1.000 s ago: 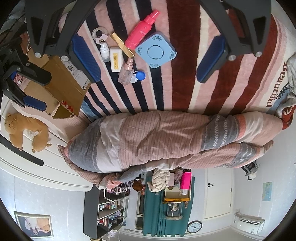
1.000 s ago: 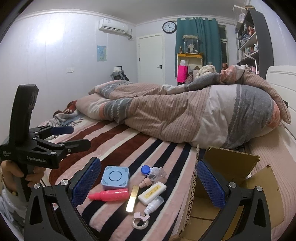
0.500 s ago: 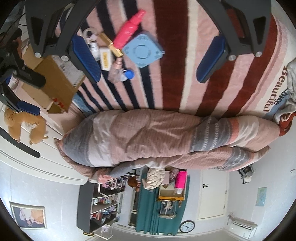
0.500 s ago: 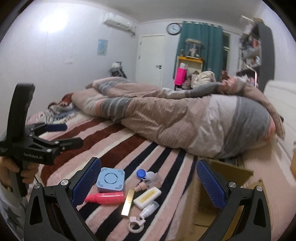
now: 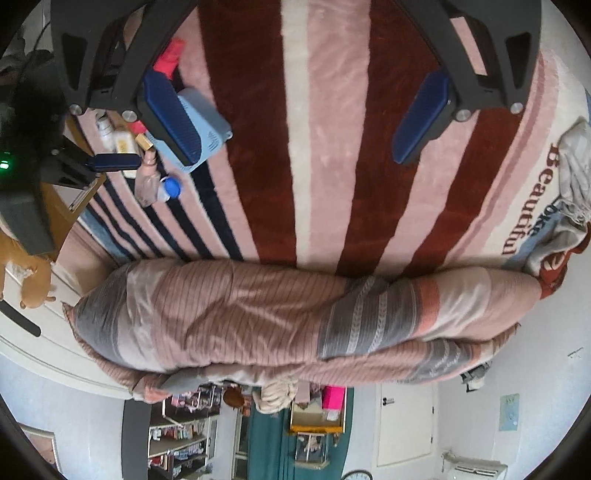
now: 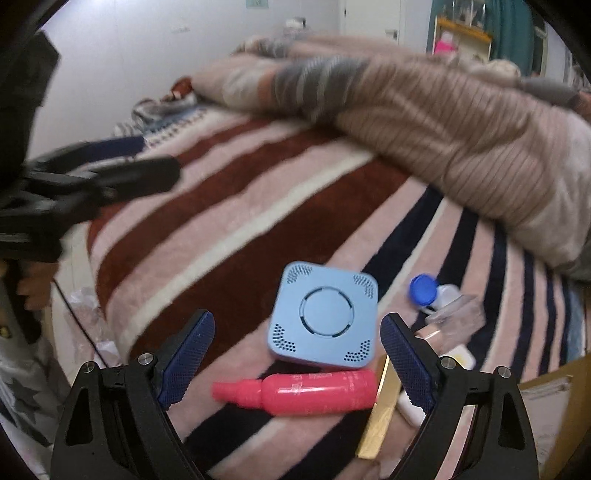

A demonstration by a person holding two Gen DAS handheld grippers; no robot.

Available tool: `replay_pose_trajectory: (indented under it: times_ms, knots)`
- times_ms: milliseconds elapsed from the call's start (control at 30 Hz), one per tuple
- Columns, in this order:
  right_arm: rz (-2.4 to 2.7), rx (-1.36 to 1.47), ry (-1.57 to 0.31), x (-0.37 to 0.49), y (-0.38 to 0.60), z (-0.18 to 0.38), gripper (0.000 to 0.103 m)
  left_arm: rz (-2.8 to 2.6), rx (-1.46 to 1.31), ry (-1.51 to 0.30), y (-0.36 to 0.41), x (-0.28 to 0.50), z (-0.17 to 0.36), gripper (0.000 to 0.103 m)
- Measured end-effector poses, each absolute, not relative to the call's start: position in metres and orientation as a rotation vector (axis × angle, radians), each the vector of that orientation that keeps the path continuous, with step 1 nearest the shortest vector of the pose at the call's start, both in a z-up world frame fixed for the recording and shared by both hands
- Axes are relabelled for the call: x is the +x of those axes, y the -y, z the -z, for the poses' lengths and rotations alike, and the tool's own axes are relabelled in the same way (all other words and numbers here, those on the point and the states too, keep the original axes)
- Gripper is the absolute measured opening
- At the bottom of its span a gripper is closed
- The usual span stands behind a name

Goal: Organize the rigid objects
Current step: 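Grasp the light-blue square case with the right gripper, then carry the blue case into the cardboard box and open the right gripper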

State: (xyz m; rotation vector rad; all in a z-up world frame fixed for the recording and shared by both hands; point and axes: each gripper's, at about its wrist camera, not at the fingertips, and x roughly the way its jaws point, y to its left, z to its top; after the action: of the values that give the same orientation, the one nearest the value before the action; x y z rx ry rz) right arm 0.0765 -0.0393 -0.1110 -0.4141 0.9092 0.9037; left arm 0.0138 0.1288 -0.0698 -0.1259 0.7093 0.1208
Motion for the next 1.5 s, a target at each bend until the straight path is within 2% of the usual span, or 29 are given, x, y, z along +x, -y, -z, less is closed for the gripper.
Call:
replay_pose_trajectory:
  times_ms: [233,400,600,833,1000,1067,1200,1500]
  knots:
    - [-0.823,-0.431,-1.059,0.106,0.031,0.156,0.091,-0.085,-0.136,-0.762,-0.133,0.022,0.091,0.102]
    - [-0.832,-0.421,-1.094,0.113,0.026,0.166,0.078,-0.066,-0.138,-0.786,-0.132,0.029,0.097,0.102]
    - [-0.822,-0.466,-1.041,0.108,0.019,0.162,0.078,-0.011,-0.16,-0.811,-0.126,0.036,0.098,0.102]
    - [-0.869,-0.413,-0.847,0.083,0.041,0.111,0.078,0.14,-0.23,-0.793,-0.107,0.04,0.08,0.101]
    - [-0.94,-0.349,-0.679,0.054,0.066,0.063,0.078,0.332,-0.303,-0.749,-0.08,0.042,0.049,0.086]
    - [-0.945,-0.331,-0.612,0.043,0.078,0.046,0.078,0.404,-0.323,-0.725,-0.068,0.041,0.033,0.076]
    - [-0.919,-0.293,-0.526,0.032,0.107,0.019,0.078,0.532,-0.327,-0.684,-0.035,0.038,0.001,0.045]
    - [-0.839,-0.155,-0.452,0.029,0.206,-0.018,0.078,0.605,-0.152,-0.627,0.069,0.037,-0.053,0.039]
